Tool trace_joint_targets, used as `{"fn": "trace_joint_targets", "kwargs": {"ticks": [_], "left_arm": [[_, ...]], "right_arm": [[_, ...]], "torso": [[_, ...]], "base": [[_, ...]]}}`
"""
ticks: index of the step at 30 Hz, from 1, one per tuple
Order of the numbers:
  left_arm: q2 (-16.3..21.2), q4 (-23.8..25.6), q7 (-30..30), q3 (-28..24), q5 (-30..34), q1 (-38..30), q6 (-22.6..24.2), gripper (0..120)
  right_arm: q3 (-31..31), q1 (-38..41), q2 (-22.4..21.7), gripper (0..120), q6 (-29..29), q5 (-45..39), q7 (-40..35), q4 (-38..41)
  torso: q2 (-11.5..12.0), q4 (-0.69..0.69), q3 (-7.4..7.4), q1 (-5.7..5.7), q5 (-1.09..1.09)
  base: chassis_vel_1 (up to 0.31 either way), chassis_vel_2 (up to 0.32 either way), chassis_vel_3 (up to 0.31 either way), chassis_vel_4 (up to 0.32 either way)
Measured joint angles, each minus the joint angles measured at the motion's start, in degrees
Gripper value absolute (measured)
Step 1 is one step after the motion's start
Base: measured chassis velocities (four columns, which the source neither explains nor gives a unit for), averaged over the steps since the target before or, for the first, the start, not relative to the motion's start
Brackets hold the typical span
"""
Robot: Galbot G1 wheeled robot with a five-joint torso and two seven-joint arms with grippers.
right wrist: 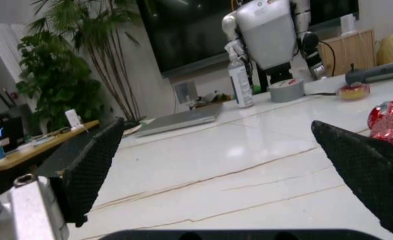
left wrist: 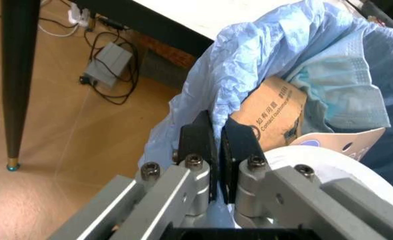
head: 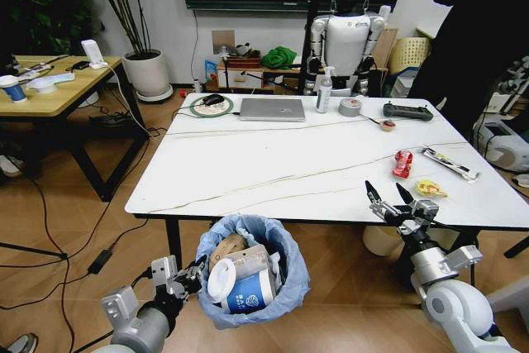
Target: Pick up the trash bin and place the trash from the table into it.
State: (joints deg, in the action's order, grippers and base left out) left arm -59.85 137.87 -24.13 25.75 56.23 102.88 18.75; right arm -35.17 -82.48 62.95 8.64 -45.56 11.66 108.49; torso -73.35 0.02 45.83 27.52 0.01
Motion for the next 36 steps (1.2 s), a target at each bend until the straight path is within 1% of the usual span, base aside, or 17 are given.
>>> {"fn": "trace_joint_targets", "kwargs": {"ticks": [6, 14, 18, 24, 28, 36], "left_arm": [[-0.3, 0.2, 0.1, -0.2, -0.4, 0.4, -0.1, 0], [-0.5, 0.2, 0.1, -0.5, -0.8, 0.5, -0.1, 0], [-0.5, 0.2, 0.2, -0.6, -0.9, 0.5, -0.1, 0], [-0.5, 0.3, 0.2, -0.5, -0.9, 0.6, -0.1, 0], [-0.5, 0.3, 0.3, -0.5, -1.0, 0.6, -0.1, 0], [-0.6, 0.2, 0.3, -0.7, -1.0, 0.3, -0.1, 0]], "right_arm": [[-0.1, -0.2, -0.2, 100, 0.1, 0.0, 0.1, 0.2], [-0.7, -0.4, -1.0, 100, 0.1, -0.8, 0.2, 0.3], [-0.8, -0.4, -1.0, 100, 0.2, -0.8, 0.2, 0.4], [-0.8, -0.4, -0.9, 100, 0.2, -0.8, 0.3, 0.3], [-0.8, -0.4, -1.0, 100, 0.2, -0.8, 0.4, 0.3], [-0.9, -0.5, -1.2, 100, 0.2, -1.0, 0.4, 0.3]], "torso": [[0.0, -0.03, 0.00, 0.00, 0.00], [0.0, -0.01, 0.00, 0.00, 0.00], [0.0, -0.02, 0.00, -0.01, 0.00], [0.0, 0.00, 0.00, 0.00, -0.01], [0.0, -0.03, 0.00, -0.01, -0.01], [0.0, -0.01, 0.00, 0.00, -0.01]], "base": [[-0.071, -0.061, 0.092, 0.083], [-0.078, -0.080, 0.089, 0.079], [-0.078, -0.090, 0.083, 0.100], [-0.086, -0.094, 0.078, 0.087], [-0.083, -0.082, 0.097, 0.081], [-0.096, -0.087, 0.087, 0.078]]}}
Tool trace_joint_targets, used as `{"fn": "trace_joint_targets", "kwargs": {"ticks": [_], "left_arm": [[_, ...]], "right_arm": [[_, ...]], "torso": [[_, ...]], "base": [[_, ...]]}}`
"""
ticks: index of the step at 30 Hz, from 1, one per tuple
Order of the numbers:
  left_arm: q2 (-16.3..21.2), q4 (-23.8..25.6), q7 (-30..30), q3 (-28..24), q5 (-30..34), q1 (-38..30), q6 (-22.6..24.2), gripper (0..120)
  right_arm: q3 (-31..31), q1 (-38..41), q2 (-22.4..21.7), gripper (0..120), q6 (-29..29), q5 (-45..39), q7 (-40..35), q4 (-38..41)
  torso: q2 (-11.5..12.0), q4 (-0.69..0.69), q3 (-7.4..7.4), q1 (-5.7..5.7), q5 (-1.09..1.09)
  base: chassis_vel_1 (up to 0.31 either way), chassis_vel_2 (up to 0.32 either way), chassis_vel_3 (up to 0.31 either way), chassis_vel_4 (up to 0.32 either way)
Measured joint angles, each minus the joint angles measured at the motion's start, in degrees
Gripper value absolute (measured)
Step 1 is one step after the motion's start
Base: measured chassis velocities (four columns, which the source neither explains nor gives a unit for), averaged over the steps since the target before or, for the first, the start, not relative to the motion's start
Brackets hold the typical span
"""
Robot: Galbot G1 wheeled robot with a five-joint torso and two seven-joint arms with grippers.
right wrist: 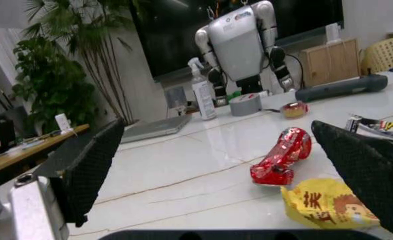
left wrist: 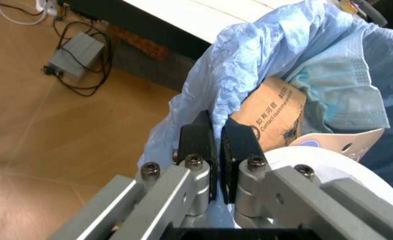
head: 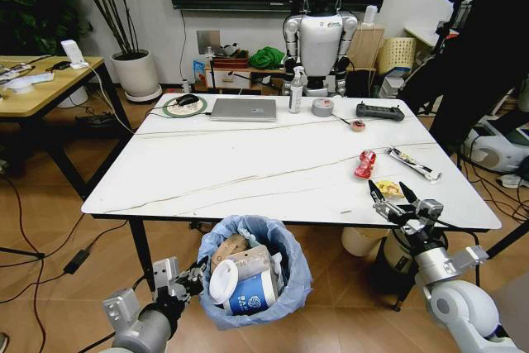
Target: Pick up the trash bin and place the trash from the table into it.
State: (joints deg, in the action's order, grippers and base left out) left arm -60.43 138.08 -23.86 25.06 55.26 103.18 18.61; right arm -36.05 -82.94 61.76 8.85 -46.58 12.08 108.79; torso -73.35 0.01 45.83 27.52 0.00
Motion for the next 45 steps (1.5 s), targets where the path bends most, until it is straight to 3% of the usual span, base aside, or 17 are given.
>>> {"fn": "trace_joint_targets", "kwargs": {"ticks": [26, 33, 39, 40, 45], "left_arm": [[-0.1, -0.5, 0.0, -0.1, 0.3, -0.7, 0.0, 0], [0.2, -0.6, 0.0, 0.0, 0.3, -0.5, 0.0, 0], [2.3, 0.6, -0.3, 1.2, 1.3, 0.9, 0.0, 0], [2.3, 0.6, -0.3, 1.2, 1.3, 0.9, 0.0, 0], [3.9, 0.9, -0.7, 1.4, 2.8, 0.4, 0.1, 0]], "right_arm": [[0.9, 1.3, -0.6, 100, 0.0, -0.5, -0.1, -1.1], [1.9, 2.4, -2.7, 100, -0.4, 3.2, -2.0, -1.4], [8.0, 7.3, -12.3, 100, -6.7, -1.4, -8.3, -0.7], [8.0, 7.3, -12.3, 100, -6.7, -1.4, -8.3, -0.7], [14.2, 14.0, -21.3, 100, -8.7, -5.3, -4.3, -3.2]], "torso": [[0.0, -0.01, 0.00, 0.00, -0.02], [0.0, 0.02, 0.00, 0.00, 0.01], [0.0, 0.00, 0.00, 0.00, 0.00], [0.0, 0.00, 0.00, 0.00, 0.00], [0.0, -0.02, 0.00, 0.00, 0.02]], "base": [[-0.087, -0.088, 0.092, 0.091], [-0.066, -0.093, 0.062, 0.079], [-0.008, -0.011, 0.006, 0.007], [0.000, 0.000, 0.000, 0.000], [0.000, 0.000, 0.000, 0.000]]}}
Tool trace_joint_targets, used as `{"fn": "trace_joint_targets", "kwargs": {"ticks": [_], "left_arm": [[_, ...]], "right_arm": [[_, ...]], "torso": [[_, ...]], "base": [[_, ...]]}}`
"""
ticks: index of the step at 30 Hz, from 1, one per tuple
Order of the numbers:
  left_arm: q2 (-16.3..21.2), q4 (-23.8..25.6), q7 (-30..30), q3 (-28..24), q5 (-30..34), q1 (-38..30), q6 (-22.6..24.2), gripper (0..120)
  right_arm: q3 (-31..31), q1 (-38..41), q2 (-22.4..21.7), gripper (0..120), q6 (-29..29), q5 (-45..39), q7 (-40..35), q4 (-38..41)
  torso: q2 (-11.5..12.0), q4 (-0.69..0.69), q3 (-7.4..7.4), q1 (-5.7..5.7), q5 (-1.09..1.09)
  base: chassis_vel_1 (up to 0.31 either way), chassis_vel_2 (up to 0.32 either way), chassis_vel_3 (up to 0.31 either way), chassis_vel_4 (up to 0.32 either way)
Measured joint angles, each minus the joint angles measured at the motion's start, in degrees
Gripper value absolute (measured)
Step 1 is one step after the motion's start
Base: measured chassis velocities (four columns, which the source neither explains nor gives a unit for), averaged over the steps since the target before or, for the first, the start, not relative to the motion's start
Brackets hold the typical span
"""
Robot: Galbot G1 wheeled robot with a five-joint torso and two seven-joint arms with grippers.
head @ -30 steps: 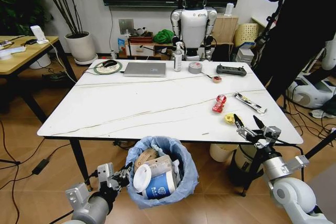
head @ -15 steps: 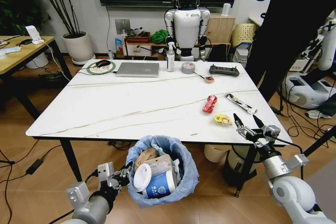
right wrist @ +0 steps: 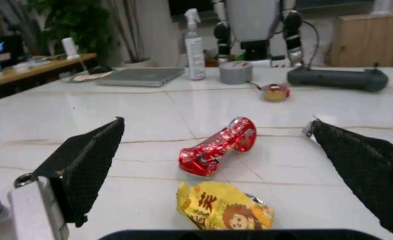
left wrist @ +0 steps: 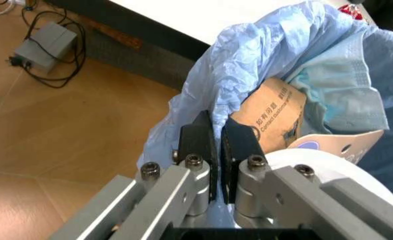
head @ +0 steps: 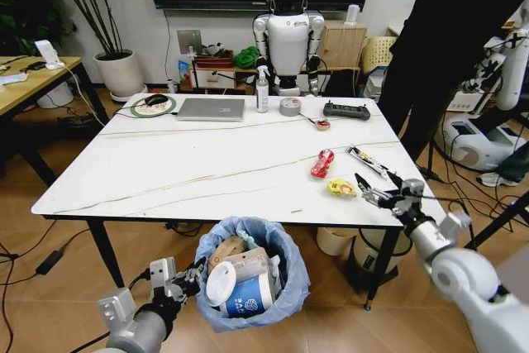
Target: Pick up the trash bin and place the trash from the table into it.
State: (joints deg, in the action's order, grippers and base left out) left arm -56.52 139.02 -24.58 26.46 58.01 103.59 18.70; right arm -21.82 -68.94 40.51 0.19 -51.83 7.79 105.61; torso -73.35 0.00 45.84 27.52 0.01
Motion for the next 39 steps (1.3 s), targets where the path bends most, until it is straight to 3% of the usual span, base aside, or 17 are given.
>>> {"fn": "trace_joint_targets", "kwargs": {"ticks": [4, 8, 13, 23, 39], "left_arm": [[0.5, -0.4, 0.0, -0.3, 0.4, -0.5, 0.0, 0], [0.7, -0.9, -0.1, -0.4, 0.6, -1.1, 0.1, 0], [0.4, -1.2, -0.1, -0.5, 0.9, -1.7, 0.1, 0], [0.9, -1.8, -0.1, -1.2, 1.1, -2.5, 0.1, 0], [0.7, -2.0, -0.1, -1.3, 1.3, -2.7, 0.2, 0]], "right_arm": [[4.9, 4.5, -2.8, 100, -0.1, 0.3, 2.2, -1.5], [13.8, 11.1, -5.1, 100, 0.1, 2.8, 4.6, -4.1], [18.6, 13.9, -5.8, 100, 0.3, 5.3, 5.8, -7.0], [19.1, 13.8, -5.9, 100, 0.3, 8.0, 6.7, -12.5], [20.4, 15.3, -4.2, 100, 0.2, 8.1, 6.8, -15.0]], "torso": [[0.0, 0.02, 0.00, 0.00, -0.01], [0.0, -0.01, 0.00, 0.00, -0.03], [0.0, -0.01, 0.00, 0.00, -0.02], [0.0, 0.02, 0.00, 0.00, 0.00], [0.0, 0.01, -0.01, 0.00, -0.01]], "base": [[0.000, 0.000, 0.000, 0.000], [0.000, 0.000, 0.000, 0.000], [0.000, 0.000, 0.000, 0.000], [0.000, 0.000, 0.000, 0.000], [0.000, 0.000, 0.000, 0.000]]}}
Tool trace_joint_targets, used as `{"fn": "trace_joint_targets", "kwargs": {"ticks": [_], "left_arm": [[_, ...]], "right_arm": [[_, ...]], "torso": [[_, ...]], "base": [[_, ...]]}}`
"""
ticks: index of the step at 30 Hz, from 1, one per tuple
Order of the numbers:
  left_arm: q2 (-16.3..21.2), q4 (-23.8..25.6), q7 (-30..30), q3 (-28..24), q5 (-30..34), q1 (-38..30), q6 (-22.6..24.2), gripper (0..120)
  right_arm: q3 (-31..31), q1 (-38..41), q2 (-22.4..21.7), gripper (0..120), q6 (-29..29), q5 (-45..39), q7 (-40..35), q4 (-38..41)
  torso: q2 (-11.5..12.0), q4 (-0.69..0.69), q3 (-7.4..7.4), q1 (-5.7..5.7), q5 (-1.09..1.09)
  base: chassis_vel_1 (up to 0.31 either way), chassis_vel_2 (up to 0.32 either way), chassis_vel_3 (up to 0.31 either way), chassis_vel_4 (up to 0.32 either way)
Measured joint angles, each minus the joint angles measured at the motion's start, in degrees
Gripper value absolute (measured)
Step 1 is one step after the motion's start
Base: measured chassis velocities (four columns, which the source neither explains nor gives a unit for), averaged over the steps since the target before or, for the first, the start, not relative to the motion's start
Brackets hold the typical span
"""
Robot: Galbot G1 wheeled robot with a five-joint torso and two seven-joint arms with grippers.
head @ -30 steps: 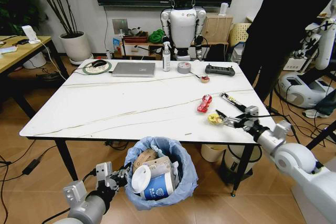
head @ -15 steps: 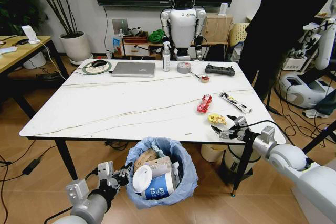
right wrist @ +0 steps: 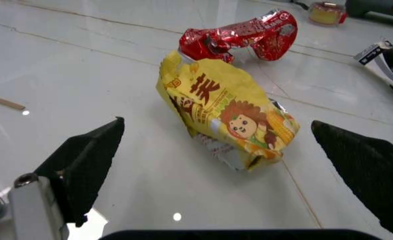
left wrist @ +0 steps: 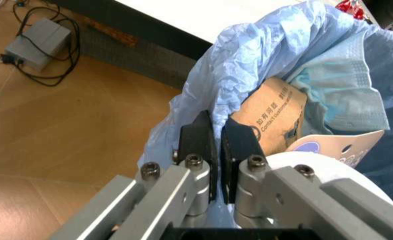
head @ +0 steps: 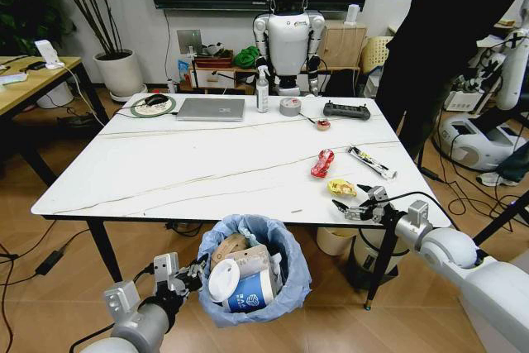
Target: Pick up the trash bin and place the trash from the table into it.
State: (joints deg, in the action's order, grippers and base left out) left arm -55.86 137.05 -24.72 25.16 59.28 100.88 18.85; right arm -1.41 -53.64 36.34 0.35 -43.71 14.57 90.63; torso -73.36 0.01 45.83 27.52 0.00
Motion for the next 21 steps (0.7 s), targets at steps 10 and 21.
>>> {"fn": "trace_joint_targets", "kwargs": {"ticks": [10, 21], "left_arm": [[0.0, -0.4, 0.1, -0.4, 0.0, -0.6, 0.0, 0], [0.1, -0.8, 0.2, -0.5, 0.2, -1.0, 0.0, 0]], "right_arm": [[0.3, 0.9, 1.0, 98, 0.2, 0.1, 0.2, -2.7], [0.3, 1.4, 1.7, 61, 0.2, -0.4, 0.2, -3.7]], "torso": [[0.0, 0.00, 0.00, 0.00, 0.00], [0.0, 0.00, 0.00, 0.00, 0.00]], "base": [[0.000, 0.000, 0.000, 0.000], [0.000, 0.000, 0.000, 0.000]]}}
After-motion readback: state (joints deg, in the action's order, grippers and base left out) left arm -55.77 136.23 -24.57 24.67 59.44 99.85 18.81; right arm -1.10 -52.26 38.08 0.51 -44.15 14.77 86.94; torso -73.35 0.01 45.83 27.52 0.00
